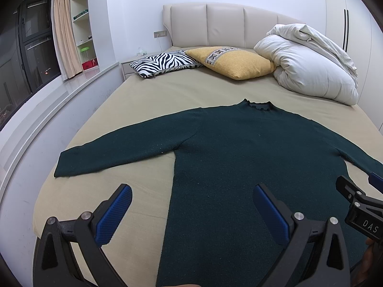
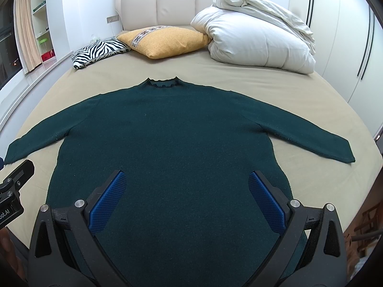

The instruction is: Fold small clothes

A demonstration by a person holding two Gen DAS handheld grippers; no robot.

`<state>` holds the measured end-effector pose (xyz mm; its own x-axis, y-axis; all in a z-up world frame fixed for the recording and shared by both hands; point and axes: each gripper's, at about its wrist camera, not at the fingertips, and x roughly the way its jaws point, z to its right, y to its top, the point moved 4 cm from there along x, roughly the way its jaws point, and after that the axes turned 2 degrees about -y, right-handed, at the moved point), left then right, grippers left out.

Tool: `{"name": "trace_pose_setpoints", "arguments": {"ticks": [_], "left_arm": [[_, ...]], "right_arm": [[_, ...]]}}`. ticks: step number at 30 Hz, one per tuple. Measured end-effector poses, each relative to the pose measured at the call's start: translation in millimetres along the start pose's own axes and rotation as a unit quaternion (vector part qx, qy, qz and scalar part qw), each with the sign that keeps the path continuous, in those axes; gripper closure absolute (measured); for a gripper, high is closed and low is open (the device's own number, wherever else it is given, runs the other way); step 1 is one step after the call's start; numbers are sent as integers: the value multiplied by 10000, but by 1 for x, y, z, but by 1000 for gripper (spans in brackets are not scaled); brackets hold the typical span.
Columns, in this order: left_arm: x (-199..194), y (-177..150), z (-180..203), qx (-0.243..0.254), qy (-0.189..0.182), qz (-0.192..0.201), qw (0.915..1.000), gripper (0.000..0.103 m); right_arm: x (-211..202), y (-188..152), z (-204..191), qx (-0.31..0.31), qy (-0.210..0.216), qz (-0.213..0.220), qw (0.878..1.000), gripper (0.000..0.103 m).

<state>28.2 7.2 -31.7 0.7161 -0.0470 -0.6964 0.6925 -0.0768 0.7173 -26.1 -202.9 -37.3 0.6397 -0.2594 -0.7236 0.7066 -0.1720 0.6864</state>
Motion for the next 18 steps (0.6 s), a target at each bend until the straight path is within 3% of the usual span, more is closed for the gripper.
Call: {"name": "trace_pose_setpoints", "arguments": {"ticks": [18], "left_arm": [[0, 0, 0, -3, 3, -1, 10000, 0]], "right_arm": [[1, -3, -1, -15, -5, -28, 10000, 0]]}}
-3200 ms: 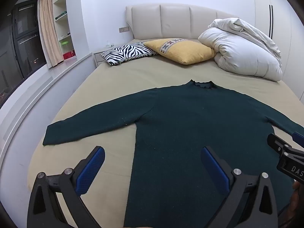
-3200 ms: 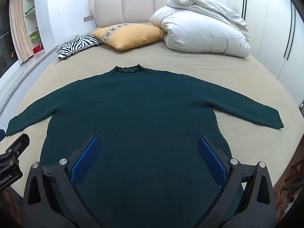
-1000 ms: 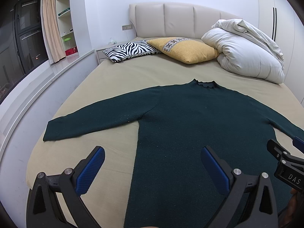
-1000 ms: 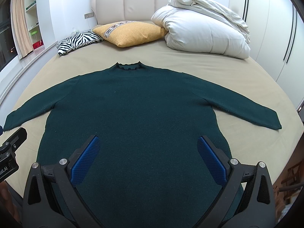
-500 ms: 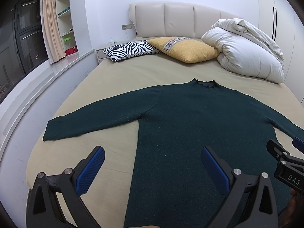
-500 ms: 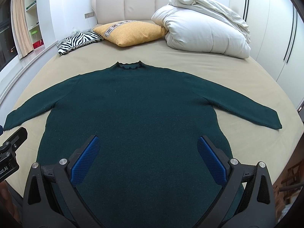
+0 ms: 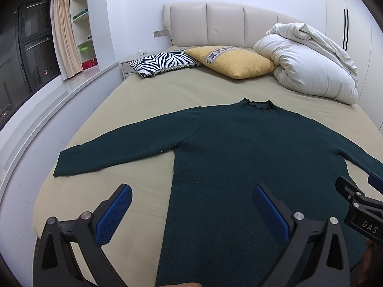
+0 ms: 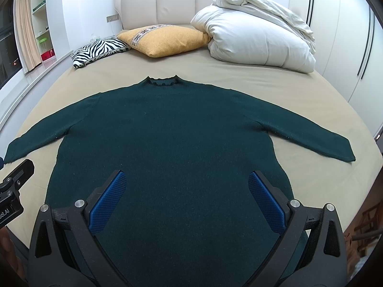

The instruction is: Fold small clothes

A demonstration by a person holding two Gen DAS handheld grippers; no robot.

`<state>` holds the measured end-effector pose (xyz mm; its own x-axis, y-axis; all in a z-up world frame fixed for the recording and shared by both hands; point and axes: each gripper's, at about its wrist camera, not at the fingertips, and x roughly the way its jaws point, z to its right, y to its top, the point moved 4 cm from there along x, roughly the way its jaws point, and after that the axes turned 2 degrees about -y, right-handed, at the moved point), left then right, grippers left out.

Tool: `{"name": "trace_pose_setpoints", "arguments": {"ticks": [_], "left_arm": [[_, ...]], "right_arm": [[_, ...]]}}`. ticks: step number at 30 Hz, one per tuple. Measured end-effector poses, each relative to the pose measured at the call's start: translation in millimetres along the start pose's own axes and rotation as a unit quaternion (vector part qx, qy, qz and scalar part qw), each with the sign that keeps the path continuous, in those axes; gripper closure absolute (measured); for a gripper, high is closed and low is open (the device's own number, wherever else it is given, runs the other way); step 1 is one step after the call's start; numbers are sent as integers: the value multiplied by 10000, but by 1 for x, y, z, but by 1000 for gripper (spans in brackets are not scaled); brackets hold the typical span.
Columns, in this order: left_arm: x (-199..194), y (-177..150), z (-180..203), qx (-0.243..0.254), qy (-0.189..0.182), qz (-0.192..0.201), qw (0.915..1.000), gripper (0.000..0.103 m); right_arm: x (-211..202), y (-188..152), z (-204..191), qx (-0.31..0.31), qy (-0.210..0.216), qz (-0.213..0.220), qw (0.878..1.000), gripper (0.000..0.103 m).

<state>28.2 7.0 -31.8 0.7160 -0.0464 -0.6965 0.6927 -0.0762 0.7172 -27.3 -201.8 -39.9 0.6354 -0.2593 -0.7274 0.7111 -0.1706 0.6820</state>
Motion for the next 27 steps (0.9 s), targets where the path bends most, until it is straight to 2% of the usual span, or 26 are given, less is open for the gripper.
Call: {"name": "trace_pose_setpoints", "arguments": {"ticks": [6, 13, 18, 20, 23, 25, 27], "left_arm": [[1, -1, -3, -2, 0, -10, 10000, 0], [11, -16, -14, 7, 4, -114, 9999, 0], [18, -22, -5, 137, 0, -271, 9995, 0], [24, -22, 0, 166, -92, -396, 9990, 0], [32, -24, 11, 353, -94, -470, 9982, 0], [38, -27, 19, 503, -113, -554, 9971, 0], [45, -30, 26, 568, -173, -692, 9958, 0]], "right_arm": [[3, 1, 2, 10, 5, -19, 10000, 0], [10, 2, 7, 35, 8, -79, 10000, 0], [19, 1, 27, 223, 49, -135, 9996, 0], [23, 4, 49, 469, 86, -105, 9988, 0], [33, 9, 105, 887, -40, -39, 9960, 0], [40, 10, 152, 1285, -166, -7, 9916, 0], [49, 8, 219, 1899, -272, 0, 9814, 0]]}}
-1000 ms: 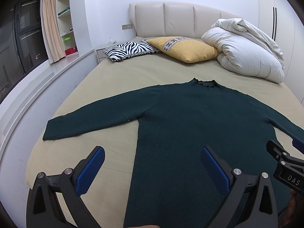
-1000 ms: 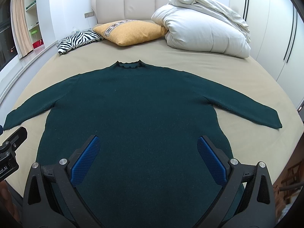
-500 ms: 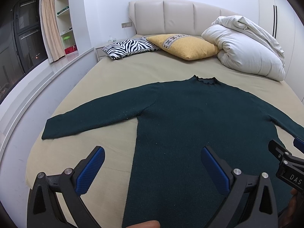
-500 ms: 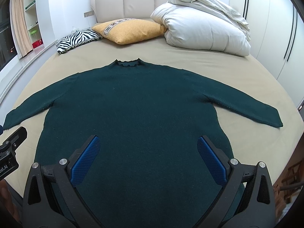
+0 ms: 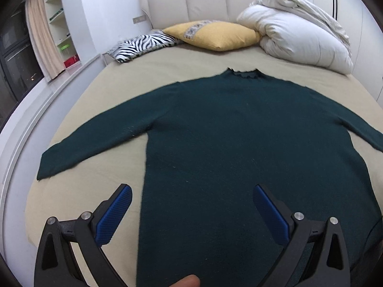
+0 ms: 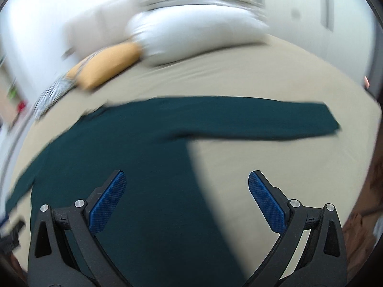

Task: Fold small clothes
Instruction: 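Grasp the sweater sleeve cuff with the right tool and lift it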

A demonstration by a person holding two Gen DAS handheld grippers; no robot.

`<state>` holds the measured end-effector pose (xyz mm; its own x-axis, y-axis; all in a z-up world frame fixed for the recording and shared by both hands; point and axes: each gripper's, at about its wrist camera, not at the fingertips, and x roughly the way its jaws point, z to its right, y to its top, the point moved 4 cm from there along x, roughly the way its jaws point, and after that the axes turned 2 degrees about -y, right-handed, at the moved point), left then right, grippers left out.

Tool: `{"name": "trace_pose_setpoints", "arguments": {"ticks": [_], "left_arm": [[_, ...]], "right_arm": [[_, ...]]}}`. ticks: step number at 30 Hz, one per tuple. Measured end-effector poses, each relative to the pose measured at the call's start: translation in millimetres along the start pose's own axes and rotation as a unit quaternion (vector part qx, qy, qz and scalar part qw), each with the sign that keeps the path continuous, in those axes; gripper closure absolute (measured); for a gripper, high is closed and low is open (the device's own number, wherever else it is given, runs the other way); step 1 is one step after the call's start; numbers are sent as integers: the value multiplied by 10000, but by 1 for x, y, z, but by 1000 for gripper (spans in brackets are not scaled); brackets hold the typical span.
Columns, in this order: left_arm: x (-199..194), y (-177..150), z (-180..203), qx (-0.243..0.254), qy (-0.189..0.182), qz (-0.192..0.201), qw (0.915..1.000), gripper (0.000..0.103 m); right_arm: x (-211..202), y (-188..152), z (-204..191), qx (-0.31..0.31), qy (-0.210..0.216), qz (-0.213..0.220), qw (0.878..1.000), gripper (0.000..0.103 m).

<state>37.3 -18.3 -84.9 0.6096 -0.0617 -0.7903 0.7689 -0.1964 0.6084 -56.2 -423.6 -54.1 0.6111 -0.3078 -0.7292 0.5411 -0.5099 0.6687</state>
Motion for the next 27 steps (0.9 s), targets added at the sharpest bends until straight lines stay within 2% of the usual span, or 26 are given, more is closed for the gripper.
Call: {"name": "trace_pose_setpoints", "arguments": {"ticks": [4, 6, 8, 11, 14, 15, 17, 19, 21, 22, 23, 25, 27], "left_arm": [[9, 8, 11, -107, -432, -13, 9990, 0], [15, 16, 17, -220, -797, -39, 9966, 0], [22, 22, 24, -270, -1027, -91, 9943, 0], [29, 32, 33, -484, -1479, 66, 9878, 0], [42, 35, 42, -374, -1427, -333, 9885, 0], [44, 34, 43, -353, -1395, -420, 9887, 0], [50, 35, 39, -565, -1360, -497, 9878, 0], [56, 37, 34, -731, -1397, -578, 9858, 0], [58, 38, 28, -775, -1451, -561, 9848, 0], [57, 38, 25, -805, -1494, -528, 9841, 0], [57, 38, 20, -855, -1552, -501, 9829, 0], [58, 41, 13, -994, -1694, -459, 9795, 0], [60, 44, 8, -1133, -1862, -434, 9750, 1]], "right_arm": [[25, 31, 131, 1261, -370, 81, 9913, 1], [37, 40, 190, 1782, -523, 176, 9824, 7], [53, 46, 241, 2282, -489, 136, 9723, 10], [83, 50, 292, 2904, -188, -9, 9567, 17], [115, 49, 316, 3329, 66, -199, 9427, 34], [123, 53, 319, 3363, 100, -156, 9416, 35], [133, 61, 321, 3242, 135, -50, 9459, 37], [148, 73, 317, 3108, 219, -76, 9502, 49], [164, 87, 317, 3070, 292, -159, 9511, 79], [170, 91, 320, 3119, 349, -192, 9493, 84], [171, 102, 314, 3169, 392, -235, 9474, 95], [162, 107, 304, 3027, 308, -195, 9524, 95], [147, 115, 276, 2609, 289, -106, 9649, 96]]}}
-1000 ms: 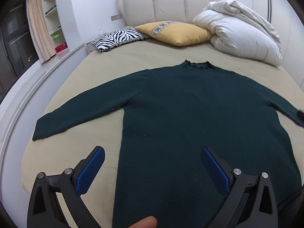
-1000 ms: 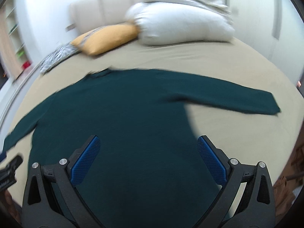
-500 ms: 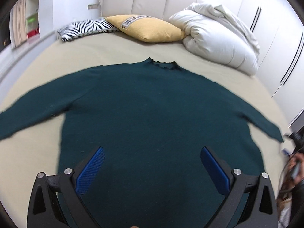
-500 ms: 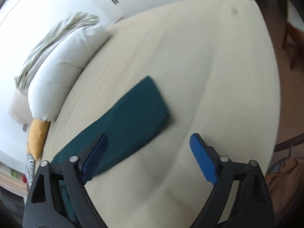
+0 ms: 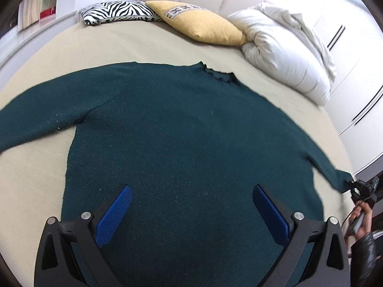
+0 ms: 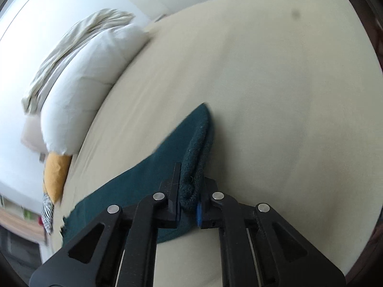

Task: Fold small clothes
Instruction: 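Grasp the sweater sleeve cuff with the right tool and lift it, then lay the held sleeve across the sweater body and open the right tool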

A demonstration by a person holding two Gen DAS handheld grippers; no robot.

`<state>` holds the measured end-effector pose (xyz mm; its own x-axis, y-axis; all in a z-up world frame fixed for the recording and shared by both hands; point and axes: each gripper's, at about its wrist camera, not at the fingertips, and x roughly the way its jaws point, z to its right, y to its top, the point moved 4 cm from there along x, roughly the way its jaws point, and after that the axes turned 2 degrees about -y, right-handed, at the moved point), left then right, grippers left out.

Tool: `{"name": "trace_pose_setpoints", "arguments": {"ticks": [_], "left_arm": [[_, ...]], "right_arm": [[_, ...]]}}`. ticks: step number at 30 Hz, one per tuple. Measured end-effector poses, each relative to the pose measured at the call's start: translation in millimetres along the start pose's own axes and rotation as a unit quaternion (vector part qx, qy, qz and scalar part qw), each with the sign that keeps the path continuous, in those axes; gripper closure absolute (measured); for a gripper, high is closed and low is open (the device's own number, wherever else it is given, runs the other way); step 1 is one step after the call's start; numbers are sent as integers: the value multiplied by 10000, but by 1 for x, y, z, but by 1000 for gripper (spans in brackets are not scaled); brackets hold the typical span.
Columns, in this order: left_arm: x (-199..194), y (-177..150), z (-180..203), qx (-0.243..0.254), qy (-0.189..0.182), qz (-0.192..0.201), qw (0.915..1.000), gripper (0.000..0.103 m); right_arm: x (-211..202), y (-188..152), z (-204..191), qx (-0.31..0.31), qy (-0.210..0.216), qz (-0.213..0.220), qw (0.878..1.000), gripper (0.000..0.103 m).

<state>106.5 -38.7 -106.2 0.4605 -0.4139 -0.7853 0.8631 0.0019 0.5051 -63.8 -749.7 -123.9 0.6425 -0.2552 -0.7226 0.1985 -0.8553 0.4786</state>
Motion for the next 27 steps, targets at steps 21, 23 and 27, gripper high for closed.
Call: {"name": "trace_pose_setpoints", "arguments": {"ticks": [21, 23, 27], "left_arm": [[41, 42, 6, -573, -1406, -315, 9879, 17], [58, 45, 22, -458, -1456, -442, 9873, 17], [102, 48, 56, -202, -1441, -887, 9854, 42]], "right_arm": [[55, -304, -382, -3203, 2114, -1735, 9070, 40], [46, -293, -374, -3249, 2122, -1557, 9084, 40], [10, -269, -333, -3271, 1992, -998, 9183, 40]]}}
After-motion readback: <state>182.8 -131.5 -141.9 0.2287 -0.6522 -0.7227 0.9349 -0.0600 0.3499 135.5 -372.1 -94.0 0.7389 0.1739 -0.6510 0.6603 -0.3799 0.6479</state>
